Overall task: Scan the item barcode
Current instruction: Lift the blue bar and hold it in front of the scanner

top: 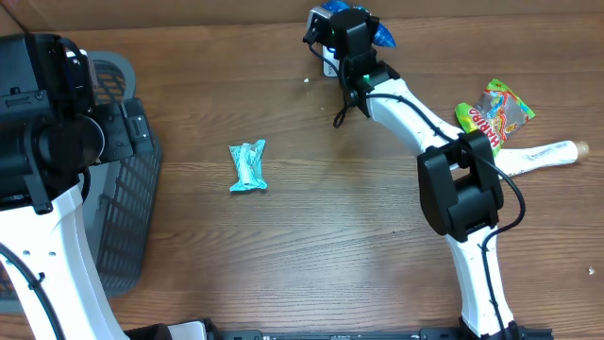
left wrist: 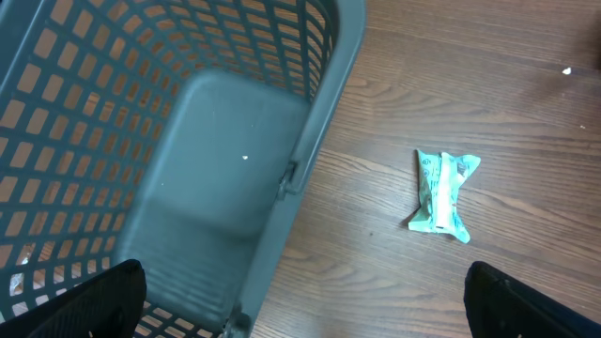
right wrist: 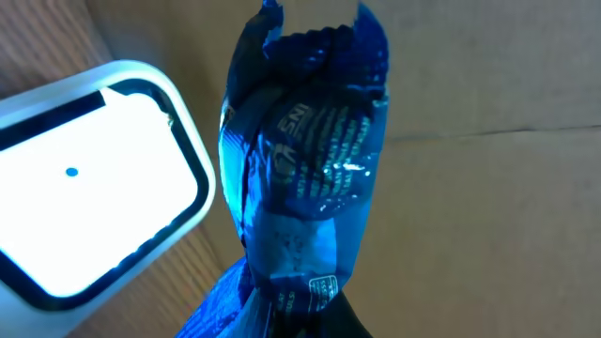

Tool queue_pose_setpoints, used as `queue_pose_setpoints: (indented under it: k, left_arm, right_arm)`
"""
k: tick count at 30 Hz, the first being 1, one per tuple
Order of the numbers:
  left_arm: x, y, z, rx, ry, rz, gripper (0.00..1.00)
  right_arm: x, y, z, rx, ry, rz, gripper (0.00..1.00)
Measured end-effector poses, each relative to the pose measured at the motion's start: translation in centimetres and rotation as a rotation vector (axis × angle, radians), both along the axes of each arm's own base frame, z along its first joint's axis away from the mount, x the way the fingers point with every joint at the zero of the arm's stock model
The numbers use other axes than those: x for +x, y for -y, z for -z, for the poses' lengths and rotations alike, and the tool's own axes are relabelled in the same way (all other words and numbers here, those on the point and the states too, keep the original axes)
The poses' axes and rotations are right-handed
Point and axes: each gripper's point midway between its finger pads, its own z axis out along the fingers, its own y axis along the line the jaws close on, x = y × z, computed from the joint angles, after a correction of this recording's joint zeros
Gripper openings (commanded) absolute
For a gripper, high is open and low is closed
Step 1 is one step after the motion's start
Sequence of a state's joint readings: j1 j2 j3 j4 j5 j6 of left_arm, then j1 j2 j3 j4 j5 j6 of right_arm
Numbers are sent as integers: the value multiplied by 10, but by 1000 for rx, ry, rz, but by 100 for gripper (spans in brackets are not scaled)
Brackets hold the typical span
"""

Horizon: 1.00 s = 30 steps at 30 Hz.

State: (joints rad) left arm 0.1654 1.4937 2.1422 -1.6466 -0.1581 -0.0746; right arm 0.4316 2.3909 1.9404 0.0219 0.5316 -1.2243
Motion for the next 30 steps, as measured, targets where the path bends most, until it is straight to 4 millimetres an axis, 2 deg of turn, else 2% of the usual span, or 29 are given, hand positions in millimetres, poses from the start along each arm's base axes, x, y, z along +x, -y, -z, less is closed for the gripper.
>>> queue_pose_setpoints:
  k: [13, 22, 26, 30]
  left_arm:
    - [0, 0, 0, 0, 0, 0, 100]
    - [0, 0, 0, 0, 0, 0, 100]
    - [0, 0, 0, 0, 0, 0, 100]
    - [0, 0, 0, 0, 0, 0, 100]
  right_arm:
    - [5, -3, 40, -31, -30, -10, 4]
    - [6, 1, 39, -46, -29, 2, 4]
    - [9, 9, 29, -39, 18, 43, 4]
    - [7, 13, 30, 7, 12, 80, 4]
